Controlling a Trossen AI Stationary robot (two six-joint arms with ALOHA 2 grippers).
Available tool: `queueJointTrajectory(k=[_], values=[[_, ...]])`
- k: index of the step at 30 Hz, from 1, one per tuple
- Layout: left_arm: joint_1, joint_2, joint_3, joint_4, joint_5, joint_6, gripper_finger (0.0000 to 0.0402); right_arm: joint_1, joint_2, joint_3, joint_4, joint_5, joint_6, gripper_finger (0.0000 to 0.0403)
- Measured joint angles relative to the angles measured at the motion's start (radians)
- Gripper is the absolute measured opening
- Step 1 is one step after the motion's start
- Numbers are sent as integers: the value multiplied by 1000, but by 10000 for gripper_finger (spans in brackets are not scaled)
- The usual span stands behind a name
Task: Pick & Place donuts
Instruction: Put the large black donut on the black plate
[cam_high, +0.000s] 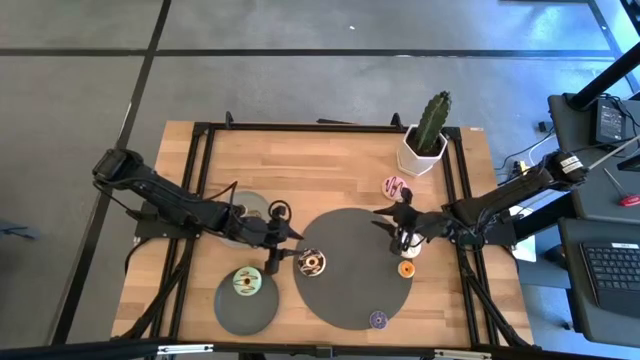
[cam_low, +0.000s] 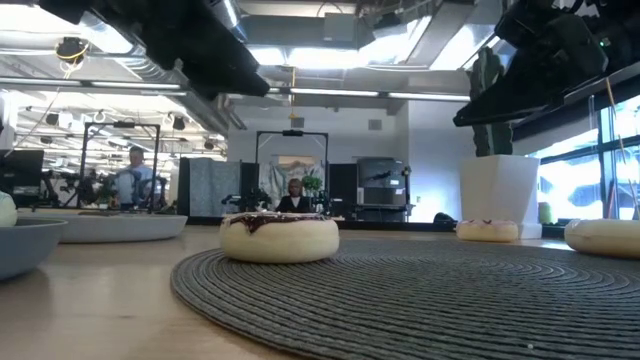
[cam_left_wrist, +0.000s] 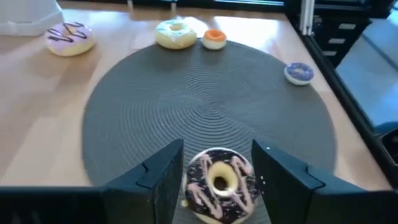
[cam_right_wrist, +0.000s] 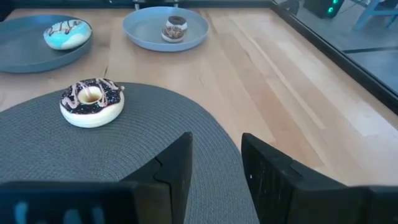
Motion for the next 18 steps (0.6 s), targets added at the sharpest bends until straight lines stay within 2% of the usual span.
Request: queueJointTrajectory(k=[7, 18], values=[[6, 131, 2, 109, -55, -19, 180, 0, 0, 0, -1, 0, 0, 140], [6, 326, 108, 20, -26, -23, 161, 0, 0, 0, -5, 0, 1, 140]])
